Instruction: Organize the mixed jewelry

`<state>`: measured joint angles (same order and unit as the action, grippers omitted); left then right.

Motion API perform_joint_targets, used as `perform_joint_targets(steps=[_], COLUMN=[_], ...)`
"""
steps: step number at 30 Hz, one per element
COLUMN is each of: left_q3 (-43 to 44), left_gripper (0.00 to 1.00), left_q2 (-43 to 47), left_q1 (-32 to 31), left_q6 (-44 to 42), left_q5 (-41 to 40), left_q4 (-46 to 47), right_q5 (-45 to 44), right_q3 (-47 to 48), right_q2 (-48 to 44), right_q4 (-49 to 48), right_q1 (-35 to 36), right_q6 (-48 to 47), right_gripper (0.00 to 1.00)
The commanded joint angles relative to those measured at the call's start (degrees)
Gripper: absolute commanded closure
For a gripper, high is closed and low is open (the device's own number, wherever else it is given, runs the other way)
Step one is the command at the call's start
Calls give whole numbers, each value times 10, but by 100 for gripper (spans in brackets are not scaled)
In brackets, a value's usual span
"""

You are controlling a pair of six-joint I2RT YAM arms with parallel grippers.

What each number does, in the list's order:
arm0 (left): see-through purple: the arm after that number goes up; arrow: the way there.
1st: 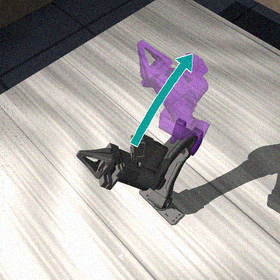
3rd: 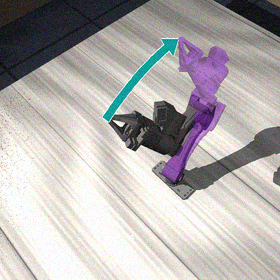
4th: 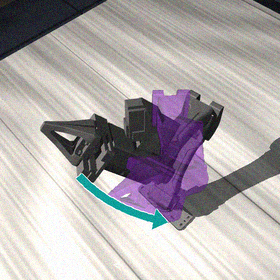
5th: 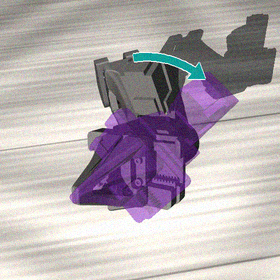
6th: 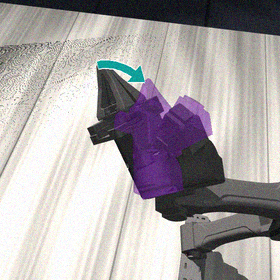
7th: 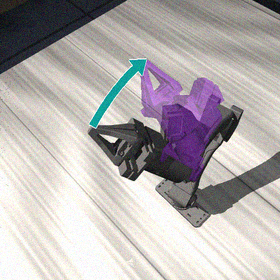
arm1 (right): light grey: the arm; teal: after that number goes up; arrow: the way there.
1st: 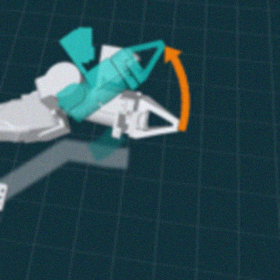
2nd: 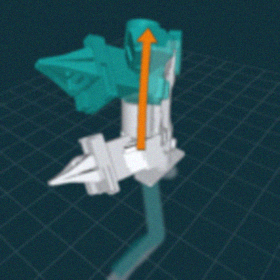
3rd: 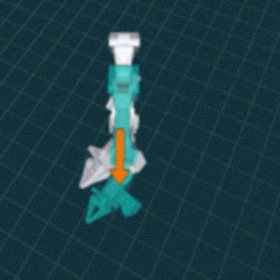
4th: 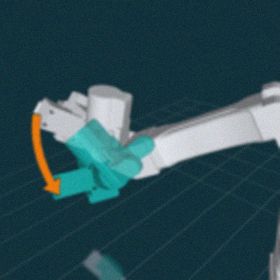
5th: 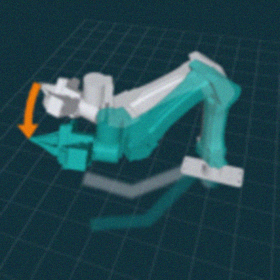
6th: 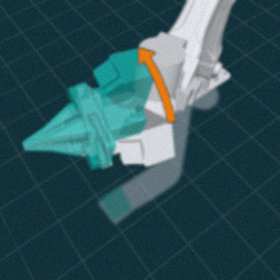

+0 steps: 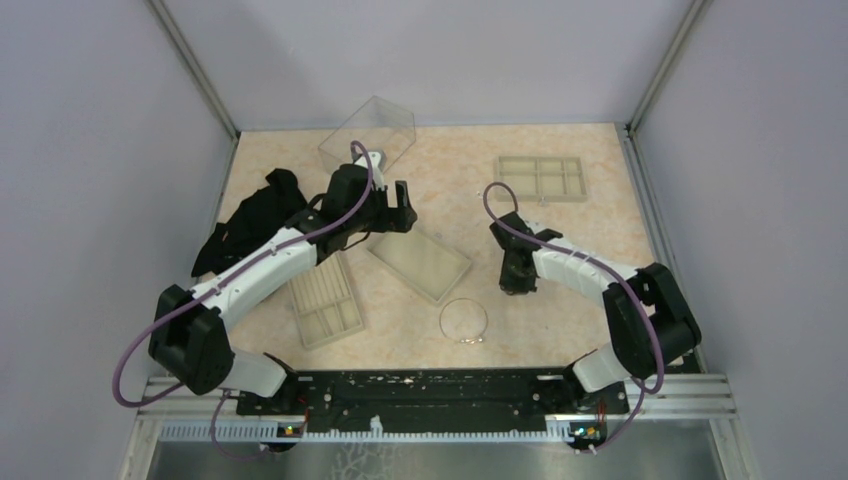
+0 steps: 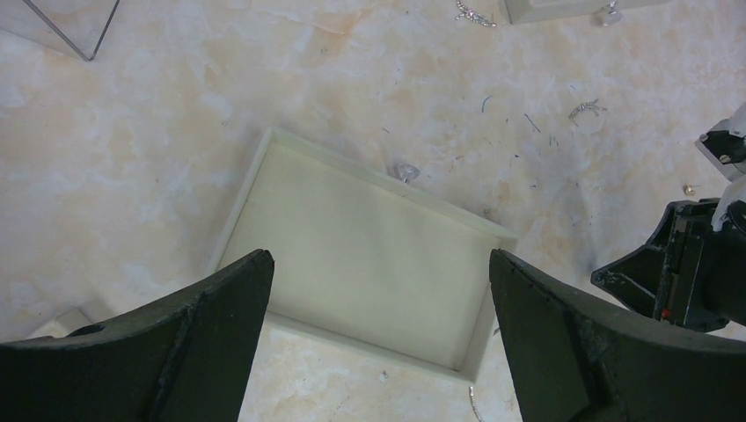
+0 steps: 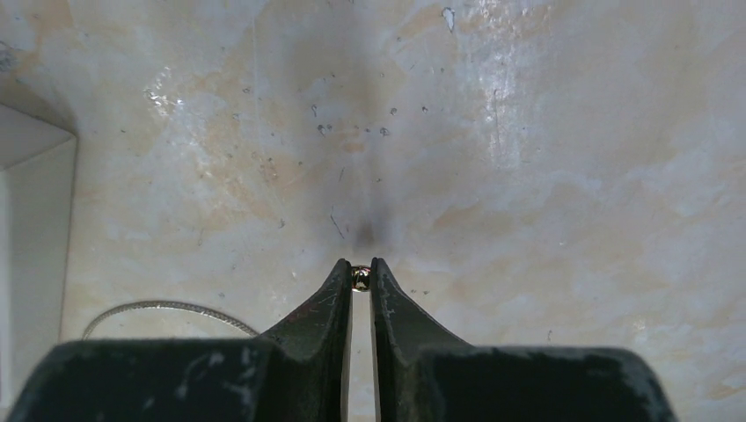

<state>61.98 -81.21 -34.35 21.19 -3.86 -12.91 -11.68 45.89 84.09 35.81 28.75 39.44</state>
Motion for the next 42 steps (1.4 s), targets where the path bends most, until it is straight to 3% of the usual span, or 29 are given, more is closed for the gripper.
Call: perform_joint_targets(steps=[1,8,22,31,42], left_q3=[22,28,24,38,53], left_gripper=[1,1,1,1,1], left_q2=[-3,-4,5,-2,-12], left_q1=[2,1,1,1,1], left_q6=[-4,-9,-11,-17,-17], left_q5=[0,-7,-35,-44,-50], left_q4=[8,4,3,-5,-16], right_q5=[-5,-2,11,15,26], right_q3=[55,121,262,384,597], right_q2=[3,5,71,182,365], right_q4=[14,36,17,-12,6], right_q1=[3,-26,-150,-183,-205], right_q6=[-19,-49,-125,-131,-127], right_gripper=[93,93,93,93,91])
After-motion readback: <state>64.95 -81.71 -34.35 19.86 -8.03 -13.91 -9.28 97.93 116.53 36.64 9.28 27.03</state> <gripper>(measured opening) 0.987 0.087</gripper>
